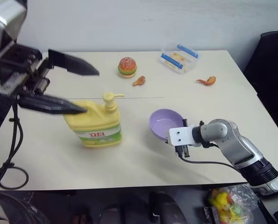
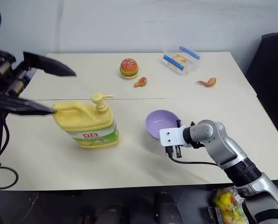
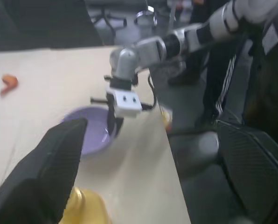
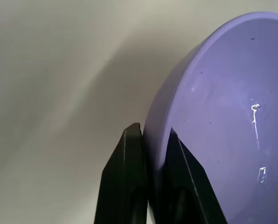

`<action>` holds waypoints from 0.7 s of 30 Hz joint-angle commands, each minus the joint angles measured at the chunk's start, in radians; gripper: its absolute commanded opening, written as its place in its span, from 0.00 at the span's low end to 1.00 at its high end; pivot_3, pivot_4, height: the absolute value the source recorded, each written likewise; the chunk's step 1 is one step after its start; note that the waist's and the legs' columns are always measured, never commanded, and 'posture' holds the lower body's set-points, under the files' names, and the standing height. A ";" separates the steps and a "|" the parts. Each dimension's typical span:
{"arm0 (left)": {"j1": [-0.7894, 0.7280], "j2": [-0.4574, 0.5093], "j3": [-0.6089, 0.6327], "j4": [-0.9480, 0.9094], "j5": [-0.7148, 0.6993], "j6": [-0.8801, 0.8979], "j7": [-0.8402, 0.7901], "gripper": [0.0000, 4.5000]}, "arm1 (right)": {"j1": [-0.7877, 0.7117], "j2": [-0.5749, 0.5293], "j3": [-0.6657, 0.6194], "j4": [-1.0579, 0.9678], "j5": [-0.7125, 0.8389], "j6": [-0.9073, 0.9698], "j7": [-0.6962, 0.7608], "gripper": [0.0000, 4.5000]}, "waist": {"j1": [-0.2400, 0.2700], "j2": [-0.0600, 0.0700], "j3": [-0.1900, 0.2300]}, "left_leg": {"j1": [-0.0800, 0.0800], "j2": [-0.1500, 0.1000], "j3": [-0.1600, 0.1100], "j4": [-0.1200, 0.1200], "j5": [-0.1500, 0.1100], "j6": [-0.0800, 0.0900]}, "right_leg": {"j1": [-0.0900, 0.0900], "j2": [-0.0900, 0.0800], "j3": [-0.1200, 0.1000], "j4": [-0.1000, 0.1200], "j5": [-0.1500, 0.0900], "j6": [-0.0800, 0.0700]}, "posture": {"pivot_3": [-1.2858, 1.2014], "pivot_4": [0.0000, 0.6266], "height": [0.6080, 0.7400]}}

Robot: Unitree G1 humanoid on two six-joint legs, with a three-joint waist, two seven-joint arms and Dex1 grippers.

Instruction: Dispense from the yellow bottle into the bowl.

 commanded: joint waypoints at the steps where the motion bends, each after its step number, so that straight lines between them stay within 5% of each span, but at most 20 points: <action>1: 0.051 0.046 0.027 -0.021 0.064 -0.127 -0.079 0.99 | 0.015 -0.002 -0.029 0.068 -0.045 -0.084 -0.087 0.00 | 0.000 0.000 0.000 | 0.000 0.000 0.000 0.000 0.000 0.000 | 0.000 0.001 0.000 0.000 0.000 -0.001 | 0.52 0.24 1.00; 4: 0.049 0.056 0.043 -0.011 0.029 -0.120 -0.059 0.99 | 0.026 0.007 -0.032 0.107 -0.048 -0.113 -0.108 0.00 | 0.002 0.000 0.000 | -0.002 0.001 0.004 0.000 0.000 0.000 | -0.002 0.002 0.000 0.000 0.000 -0.001 | 0.52 0.24 1.00; 12: 0.087 0.064 0.018 -0.004 0.048 -0.171 -0.061 1.00 | 0.057 0.009 -0.099 0.025 0.042 -0.035 -0.062 0.57 | 0.002 0.000 0.000 | -0.002 0.001 0.004 0.000 0.000 0.000 | -0.001 0.002 0.000 0.000 0.000 -0.001 | 0.52 0.24 1.00; 18: 0.177 0.127 0.056 0.049 0.068 -0.189 -0.075 1.00 | 0.091 -0.060 -0.339 -0.198 0.339 0.294 0.057 1.00 | 0.004 0.000 0.000 | -0.001 0.001 0.002 0.000 0.000 0.000 | -0.001 0.002 -0.001 0.000 0.000 0.000 | 0.52 0.24 1.00; 21: 0.252 0.163 0.107 0.078 0.079 -0.206 -0.076 1.00 | 0.105 -0.164 -0.571 -0.279 0.611 0.559 0.180 1.00 | 0.005 0.000 0.000 | -0.001 0.001 0.001 0.000 0.000 0.000 | -0.001 0.002 0.000 0.000 0.000 0.000 | 0.52 0.24 1.00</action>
